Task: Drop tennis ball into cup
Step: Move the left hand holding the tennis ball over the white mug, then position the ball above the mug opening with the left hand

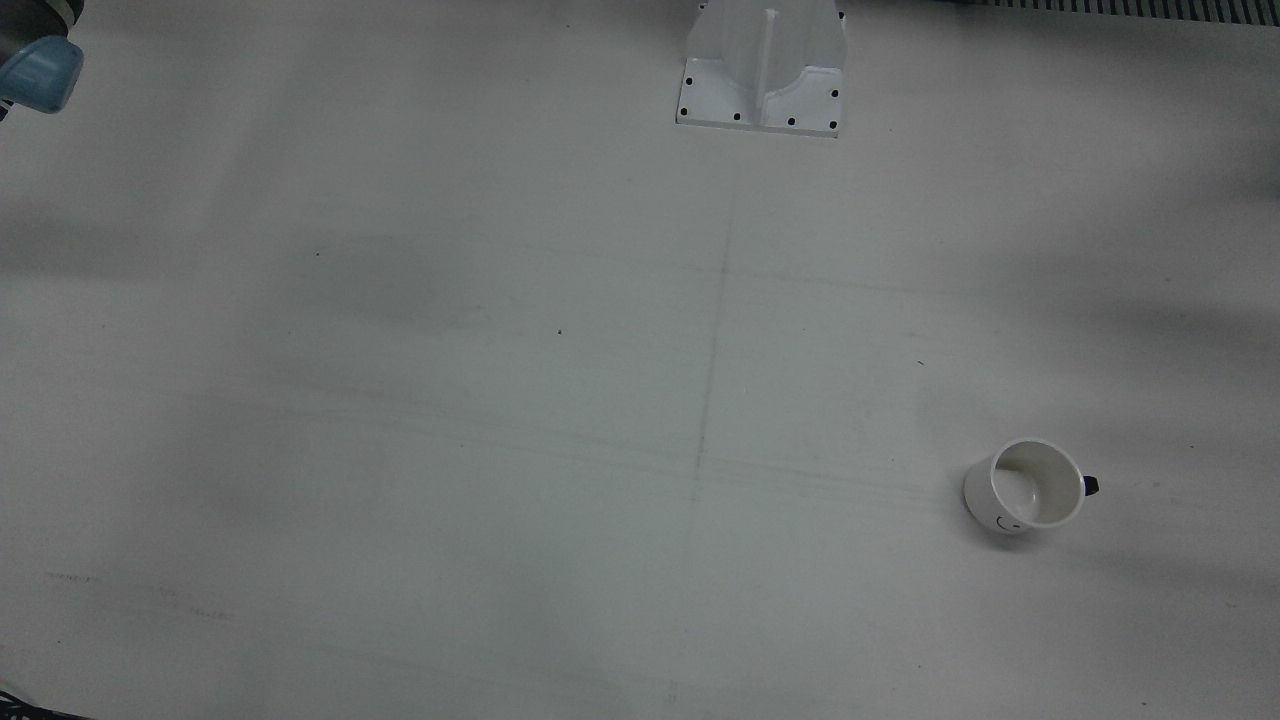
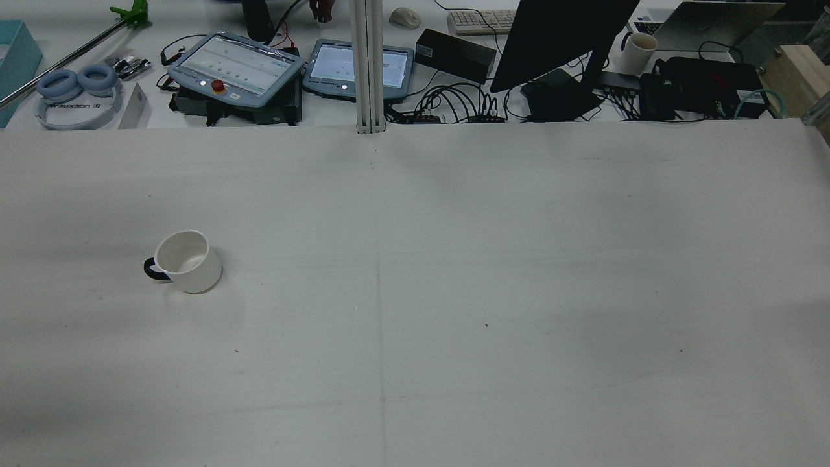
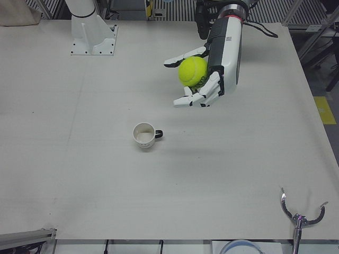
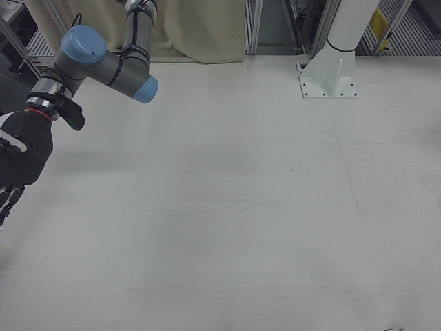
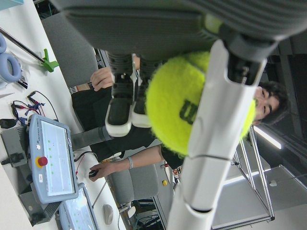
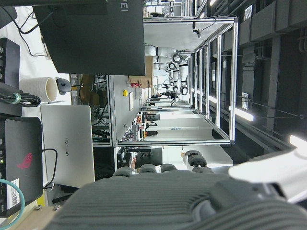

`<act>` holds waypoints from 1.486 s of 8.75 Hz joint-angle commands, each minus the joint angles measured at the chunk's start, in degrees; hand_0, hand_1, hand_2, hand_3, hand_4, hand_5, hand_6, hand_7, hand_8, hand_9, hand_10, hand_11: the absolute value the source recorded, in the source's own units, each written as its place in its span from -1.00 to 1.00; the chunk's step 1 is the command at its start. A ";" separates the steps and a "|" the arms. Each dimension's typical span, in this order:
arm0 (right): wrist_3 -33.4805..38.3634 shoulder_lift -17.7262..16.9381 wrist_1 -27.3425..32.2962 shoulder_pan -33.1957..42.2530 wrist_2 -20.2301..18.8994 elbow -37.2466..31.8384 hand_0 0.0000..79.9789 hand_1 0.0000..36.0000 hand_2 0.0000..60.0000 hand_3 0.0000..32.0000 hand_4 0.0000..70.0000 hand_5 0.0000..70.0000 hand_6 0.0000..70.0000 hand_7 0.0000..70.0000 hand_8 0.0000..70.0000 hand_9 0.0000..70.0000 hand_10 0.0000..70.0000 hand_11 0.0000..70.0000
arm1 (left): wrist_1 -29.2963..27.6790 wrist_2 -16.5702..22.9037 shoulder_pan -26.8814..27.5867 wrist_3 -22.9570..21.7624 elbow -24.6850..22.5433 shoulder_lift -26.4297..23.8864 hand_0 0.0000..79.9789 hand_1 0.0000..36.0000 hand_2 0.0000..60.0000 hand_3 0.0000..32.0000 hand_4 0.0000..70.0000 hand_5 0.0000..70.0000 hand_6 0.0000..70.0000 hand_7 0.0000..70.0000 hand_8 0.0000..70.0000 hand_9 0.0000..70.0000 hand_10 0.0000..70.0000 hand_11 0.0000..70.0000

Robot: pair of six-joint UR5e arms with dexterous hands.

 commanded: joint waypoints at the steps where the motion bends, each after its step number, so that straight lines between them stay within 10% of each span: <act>1: 0.06 0.05 0.00 0.00 0.00 -0.20 -1.00 -1.00 -1.00 -1.00 -1.00 -1.00 -1.00 -1.00 -1.00 -1.00 -1.00 -1.00 | -5.63 -0.23 7.83 0.17 0.50 1.13 1.00 0.12 -1.00 -1.00 -0.08 -0.41 0.93 1.00 0.46 1.00 -0.08 0.37; 3: 0.15 0.05 0.00 -0.09 0.00 -0.46 -1.00 -1.00 -1.00 -1.00 -1.00 -1.00 -1.00 -1.00 -1.00 -1.00 -1.00 -1.00 | -7.25 -0.58 16.66 0.96 1.20 1.31 0.56 -0.28 -1.00 -1.00 -0.17 -0.48 0.80 1.00 0.42 1.00 -0.14 0.27; 4: 0.15 0.05 0.00 -0.09 0.00 -0.37 -1.00 -1.00 -1.00 -1.00 -1.00 -1.00 -1.00 -1.00 -1.00 -1.00 -1.00 -1.00 | -7.34 -2.76 19.74 0.97 1.29 1.31 0.48 -0.33 -1.00 -1.00 -0.23 -0.59 0.39 1.00 0.33 0.99 -0.15 0.25; 8: 0.15 0.05 0.00 -0.18 0.00 -0.46 -1.00 -1.00 -1.00 -1.00 -1.00 -1.00 -1.00 -1.00 -1.00 -1.00 -1.00 -1.00 | -8.12 -14.52 31.95 0.97 4.44 1.22 0.40 -0.42 -1.00 -1.00 -0.25 -0.55 0.70 1.00 0.34 0.90 -0.26 0.09; 9: 0.15 0.05 0.00 -0.18 0.00 -0.46 -1.00 -1.00 -1.00 -1.00 -1.00 -1.00 -1.00 -1.00 -1.00 -1.00 -1.00 -1.00 | -10.48 -15.26 32.94 0.97 7.76 0.79 0.42 -0.35 -1.00 -1.00 -0.26 -0.66 0.10 1.00 0.24 0.92 -0.31 0.03; 10: 0.15 0.05 0.00 -0.18 0.09 -0.46 -1.00 -1.00 -1.00 -1.00 -1.00 -1.00 -1.00 -1.00 -1.00 -1.00 -1.00 -1.00 | -12.68 -15.26 33.22 0.97 10.67 0.26 0.42 -0.36 -1.00 -1.00 -0.25 -0.58 0.54 1.00 0.31 0.91 -0.32 0.02; 11: 0.15 0.05 0.00 -0.18 0.00 -0.46 -1.00 -1.00 -1.00 -1.00 -1.00 -1.00 -1.00 -1.00 -1.00 -1.00 -1.00 -1.00 | -13.05 -15.18 32.78 1.05 13.57 -2.00 0.43 -0.29 -1.00 -1.00 -0.23 -0.67 -0.01 1.00 0.24 0.95 -0.31 0.03; 12: 0.15 0.05 0.00 -0.18 0.00 -0.46 -1.00 -1.00 -1.00 -1.00 -1.00 -1.00 -1.00 -1.00 -1.00 -1.00 -1.00 -1.00 | -13.23 -15.09 32.26 1.05 16.21 -4.90 0.42 -0.40 -1.00 -1.00 -0.22 -0.53 0.74 1.00 0.37 0.93 -0.31 0.03; 13: 0.15 0.05 0.00 -0.26 0.00 -0.46 -1.00 -1.00 -1.00 -1.00 -1.00 -1.00 -1.00 -1.00 -1.00 -1.00 -1.00 -1.00 | -14.27 -15.17 32.25 1.14 18.32 -6.23 0.39 -0.35 -1.00 -1.00 -0.25 -0.63 0.29 1.00 0.28 0.92 -0.33 0.01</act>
